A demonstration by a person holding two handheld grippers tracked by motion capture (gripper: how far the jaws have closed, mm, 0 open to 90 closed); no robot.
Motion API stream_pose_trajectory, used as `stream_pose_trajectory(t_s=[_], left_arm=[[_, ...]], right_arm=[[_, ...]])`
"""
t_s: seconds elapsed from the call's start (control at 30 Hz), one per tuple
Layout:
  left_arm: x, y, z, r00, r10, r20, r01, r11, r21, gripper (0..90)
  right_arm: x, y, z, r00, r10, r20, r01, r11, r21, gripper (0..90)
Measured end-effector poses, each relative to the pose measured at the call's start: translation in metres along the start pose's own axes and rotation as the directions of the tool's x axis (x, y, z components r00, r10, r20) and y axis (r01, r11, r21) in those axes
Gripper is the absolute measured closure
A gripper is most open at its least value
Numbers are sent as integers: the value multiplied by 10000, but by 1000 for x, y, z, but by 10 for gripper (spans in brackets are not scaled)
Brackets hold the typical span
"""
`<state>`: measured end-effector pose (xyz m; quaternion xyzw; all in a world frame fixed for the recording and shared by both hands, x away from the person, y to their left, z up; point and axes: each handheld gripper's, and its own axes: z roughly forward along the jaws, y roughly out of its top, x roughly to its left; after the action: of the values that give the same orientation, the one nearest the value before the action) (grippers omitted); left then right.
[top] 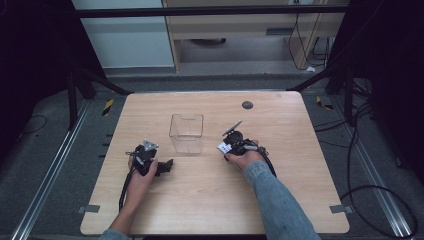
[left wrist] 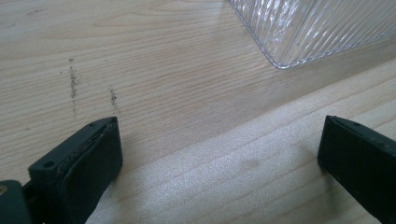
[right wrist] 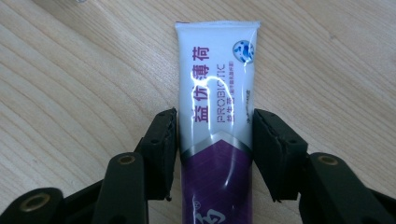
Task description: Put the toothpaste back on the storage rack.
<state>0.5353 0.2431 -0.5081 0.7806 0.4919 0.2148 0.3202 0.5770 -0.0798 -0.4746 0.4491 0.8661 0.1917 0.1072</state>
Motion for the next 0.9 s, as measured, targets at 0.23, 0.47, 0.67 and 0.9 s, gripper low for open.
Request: stream_pose_trajectory(t_s=[0.23, 0.47, 0.67, 0.9], left_arm=[[0, 0, 0, 10000, 12, 10, -12, 10000, -1, 0], [0, 0, 0, 10000, 15, 13, -15, 10000, 2, 0], [0, 0, 0, 10000, 36, 12, -36, 10000, 18, 0], [0, 0, 0, 10000, 38, 17, -38, 10000, 12, 0]], right_arm=[[0, 0, 0, 10000, 50, -2, -50, 10000, 34, 529], [-1, 0, -1, 9998, -115, -187, 115, 9999, -11, 556], [1, -1, -1, 9999, -154, -55, 154, 9999, -46, 597], [3, 0, -2, 9999, -138, -49, 139, 9999, 71, 641]])
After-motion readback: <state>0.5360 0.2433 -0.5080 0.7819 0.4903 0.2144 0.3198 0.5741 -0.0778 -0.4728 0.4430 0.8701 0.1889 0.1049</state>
